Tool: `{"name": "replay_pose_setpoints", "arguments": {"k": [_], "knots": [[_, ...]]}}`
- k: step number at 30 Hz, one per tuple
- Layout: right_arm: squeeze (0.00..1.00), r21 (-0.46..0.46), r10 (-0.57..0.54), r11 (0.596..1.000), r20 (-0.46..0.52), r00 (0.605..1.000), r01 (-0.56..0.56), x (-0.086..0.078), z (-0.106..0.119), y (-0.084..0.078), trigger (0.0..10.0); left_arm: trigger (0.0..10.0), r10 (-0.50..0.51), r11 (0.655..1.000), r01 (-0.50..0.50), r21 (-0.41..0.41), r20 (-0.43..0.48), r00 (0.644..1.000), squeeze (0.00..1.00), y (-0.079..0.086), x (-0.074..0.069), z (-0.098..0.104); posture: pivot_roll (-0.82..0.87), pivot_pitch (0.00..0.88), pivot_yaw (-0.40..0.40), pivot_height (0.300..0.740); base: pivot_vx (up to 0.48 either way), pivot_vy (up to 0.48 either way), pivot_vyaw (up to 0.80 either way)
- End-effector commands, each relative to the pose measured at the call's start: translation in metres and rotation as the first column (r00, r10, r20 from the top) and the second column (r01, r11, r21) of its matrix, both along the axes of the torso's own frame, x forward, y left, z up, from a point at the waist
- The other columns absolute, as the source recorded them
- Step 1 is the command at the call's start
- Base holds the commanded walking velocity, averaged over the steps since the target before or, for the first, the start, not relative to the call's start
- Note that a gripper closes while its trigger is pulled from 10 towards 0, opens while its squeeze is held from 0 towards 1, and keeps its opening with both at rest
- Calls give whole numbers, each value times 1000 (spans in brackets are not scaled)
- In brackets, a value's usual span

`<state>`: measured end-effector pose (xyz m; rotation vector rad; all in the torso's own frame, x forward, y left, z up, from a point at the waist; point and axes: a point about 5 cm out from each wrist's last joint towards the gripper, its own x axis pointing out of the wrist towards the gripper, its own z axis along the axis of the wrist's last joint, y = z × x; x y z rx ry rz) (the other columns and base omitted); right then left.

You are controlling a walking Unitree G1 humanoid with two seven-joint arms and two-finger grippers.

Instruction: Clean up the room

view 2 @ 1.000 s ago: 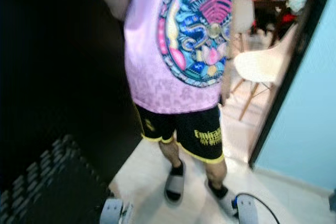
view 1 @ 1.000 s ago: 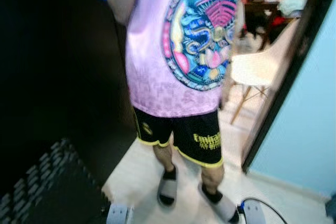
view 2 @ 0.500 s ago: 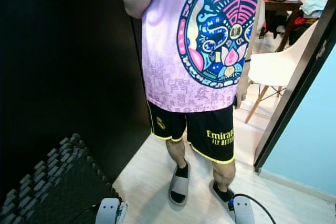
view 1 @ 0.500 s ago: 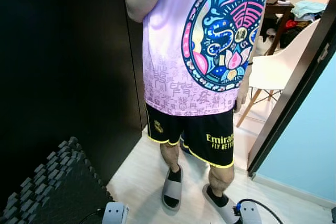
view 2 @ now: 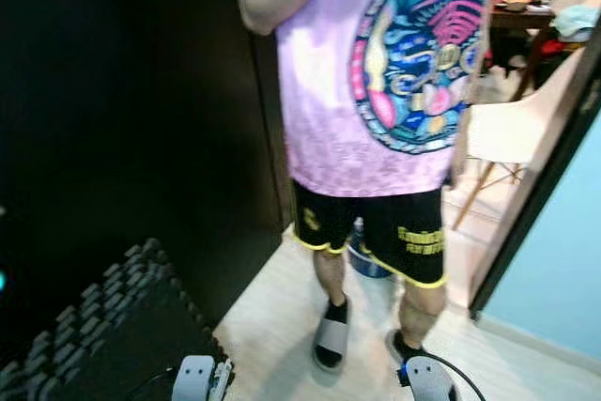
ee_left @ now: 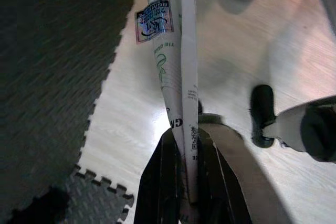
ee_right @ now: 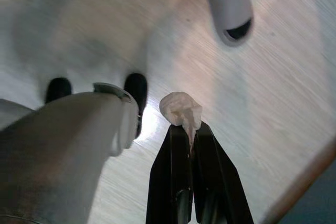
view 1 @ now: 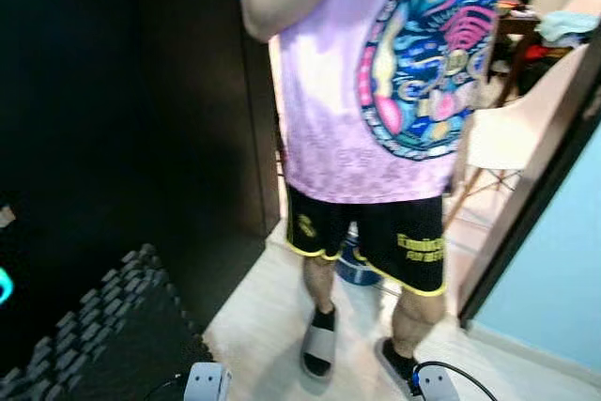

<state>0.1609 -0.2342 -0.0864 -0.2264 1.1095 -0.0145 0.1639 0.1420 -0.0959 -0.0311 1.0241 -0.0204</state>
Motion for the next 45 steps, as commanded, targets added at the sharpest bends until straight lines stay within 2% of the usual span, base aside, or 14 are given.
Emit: {"name": "replay_pose_setpoints", "arguments": {"k": [1, 8, 13, 32, 45], "knots": [[0, 4, -3, 1000, -4, 1000, 3, -3, -2, 2, 10000, 10000, 4, 1000, -4, 6, -9, 1000, 0, 3, -3, -1, -141, 22, 30, 740, 0, 0, 0], [0, 3, -6, 1000, -7, 1000, 6, -4, -2, 1, 10000, 10000, 13, 1000, -13, 7, -3, 1000, 0, 4, -2, -1, -140, 23, 29, 740, 0, 0, 0], [0, -11, 57, 998, -23, 998, -58, -5, -3, 2, 10000, 10000, 10, 1000, -11, 6, 10, 1000, 0, 5, -1, 0, -142, 22, 30, 740, 146, 0, 0], [0, -5, 16, 1000, -12, 1000, -16, -4, -2, 1, 10000, 10000, 0, 1000, 0, -5, 14, 1000, 0, 5, -3, -1, -143, 20, 28, 740, 314, 0, 0], [0, 5, -8, 1000, -32, 999, 8, -7, -3, 1, 10000, 10000, -10, 1000, 11, -28, 16, 1000, 0, 4, -3, -1, -142, 21, 33, 740, 336, 0, -800]]}}
